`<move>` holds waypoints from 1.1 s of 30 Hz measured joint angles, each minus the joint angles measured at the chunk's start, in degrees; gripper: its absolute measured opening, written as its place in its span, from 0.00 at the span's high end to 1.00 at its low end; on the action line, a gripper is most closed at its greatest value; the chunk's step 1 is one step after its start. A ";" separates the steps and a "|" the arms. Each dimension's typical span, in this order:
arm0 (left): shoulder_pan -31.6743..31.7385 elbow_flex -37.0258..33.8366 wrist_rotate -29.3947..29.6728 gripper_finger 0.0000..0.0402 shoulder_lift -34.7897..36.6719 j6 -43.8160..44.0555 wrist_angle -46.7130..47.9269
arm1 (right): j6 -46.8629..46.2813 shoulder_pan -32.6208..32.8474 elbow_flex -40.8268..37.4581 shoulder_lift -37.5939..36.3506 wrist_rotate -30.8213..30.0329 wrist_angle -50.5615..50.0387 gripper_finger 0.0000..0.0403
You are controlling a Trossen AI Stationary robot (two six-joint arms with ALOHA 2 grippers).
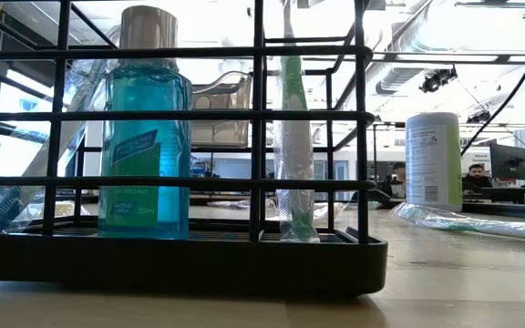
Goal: Pick & Place toothbrushing station
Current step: Put the bottom purple toothbrush into the black wire organizer
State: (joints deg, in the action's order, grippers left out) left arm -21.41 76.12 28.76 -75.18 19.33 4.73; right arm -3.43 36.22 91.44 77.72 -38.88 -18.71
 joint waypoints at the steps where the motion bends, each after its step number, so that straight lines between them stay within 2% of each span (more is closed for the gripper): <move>1: -0.11 0.00 -0.39 0.40 0.00 0.74 0.62 | -0.01 1.30 0.00 -0.07 -1.19 -0.78 0.97; 8: -3.50 -0.02 -0.96 0.40 -0.82 4.56 5.14 | -6.04 10.99 -0.27 0.59 -10.27 -6.88 0.97; 13: -7.09 -0.02 -1.08 0.40 -0.74 4.43 7.00 | -12.82 13.55 -0.31 0.59 -14.40 -7.03 0.97; 18: -11.01 -0.04 -1.20 0.40 -0.30 -1.04 9.31 | -19.51 15.72 -0.28 3.07 -20.81 -4.65 0.97; 25: -16.23 -0.04 -3.16 0.40 1.32 -1.06 14.16 | -21.77 16.29 -0.35 10.86 -28.32 3.48 0.97; 33: -23.09 -0.02 -3.30 0.40 1.88 0.00 19.94 | -20.51 15.53 -0.35 20.10 -32.95 16.57 0.97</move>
State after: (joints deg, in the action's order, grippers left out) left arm -44.50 76.09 25.45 -73.30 19.33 24.67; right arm -23.94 51.74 91.09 97.82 -71.83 -2.13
